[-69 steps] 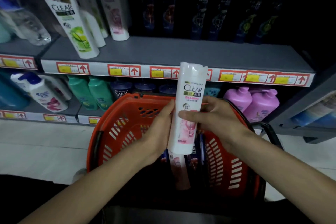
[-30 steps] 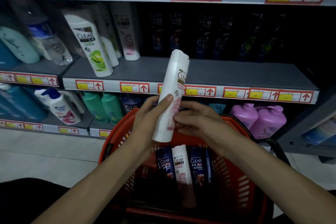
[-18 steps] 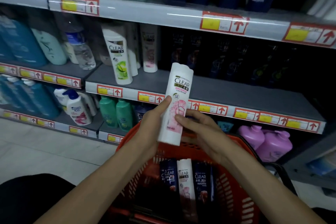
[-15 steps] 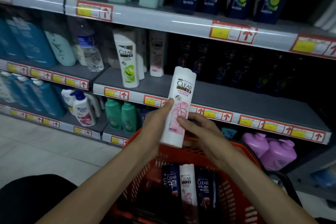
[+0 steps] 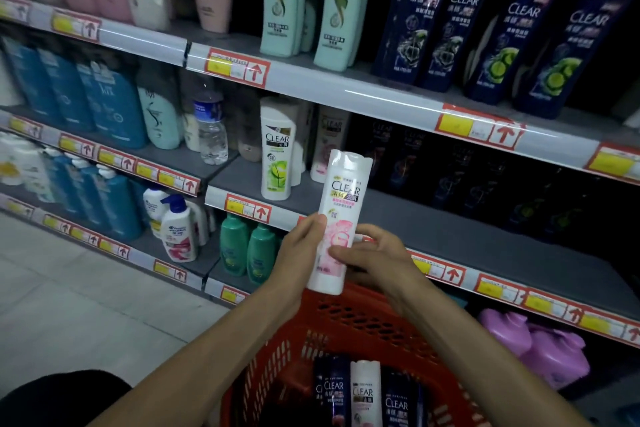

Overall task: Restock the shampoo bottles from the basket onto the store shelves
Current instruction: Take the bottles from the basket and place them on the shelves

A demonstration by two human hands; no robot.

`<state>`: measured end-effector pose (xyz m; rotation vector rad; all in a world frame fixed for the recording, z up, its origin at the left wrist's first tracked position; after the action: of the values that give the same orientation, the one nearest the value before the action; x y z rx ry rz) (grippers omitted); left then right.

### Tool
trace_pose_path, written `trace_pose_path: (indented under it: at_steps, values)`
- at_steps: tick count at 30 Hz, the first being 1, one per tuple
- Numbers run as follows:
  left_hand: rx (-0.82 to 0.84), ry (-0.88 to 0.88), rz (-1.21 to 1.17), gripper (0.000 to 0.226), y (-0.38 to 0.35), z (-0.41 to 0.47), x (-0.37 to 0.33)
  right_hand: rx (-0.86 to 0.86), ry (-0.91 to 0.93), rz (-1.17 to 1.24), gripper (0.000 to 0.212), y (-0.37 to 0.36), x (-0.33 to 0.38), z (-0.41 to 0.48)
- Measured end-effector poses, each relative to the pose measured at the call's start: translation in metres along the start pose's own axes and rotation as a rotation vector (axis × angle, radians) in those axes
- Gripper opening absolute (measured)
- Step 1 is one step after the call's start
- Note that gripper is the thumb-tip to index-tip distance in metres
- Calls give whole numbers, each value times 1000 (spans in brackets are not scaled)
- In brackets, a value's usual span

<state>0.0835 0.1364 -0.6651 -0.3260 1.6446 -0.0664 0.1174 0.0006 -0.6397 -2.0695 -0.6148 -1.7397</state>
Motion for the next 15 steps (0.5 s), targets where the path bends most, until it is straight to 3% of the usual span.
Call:
trace_pose_path:
  at_steps: [6, 9, 15]
  values:
    - [-34, -146, 404, 20, 18, 19, -31, -81, 179, -100, 45, 1, 1, 43]
    - [-9, -178, 672, 46, 27, 40, -31, -133, 247, -173, 48, 7, 8, 65]
    - [33, -189, 727, 64, 25, 81, -39, -265, 297, -235, 43, 22, 12, 115]
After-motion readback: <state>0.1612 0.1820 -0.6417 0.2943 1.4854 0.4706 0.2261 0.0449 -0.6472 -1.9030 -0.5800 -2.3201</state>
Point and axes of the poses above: each hand's wrist, its own z-axis towards the middle knuckle, its own y-axis out of the back of the hand, x = y × z, the point moved 7 cm from there along z, towards the middle knuckle, and after that the axes turned 11 degrees about x, right-handed, at the moved point
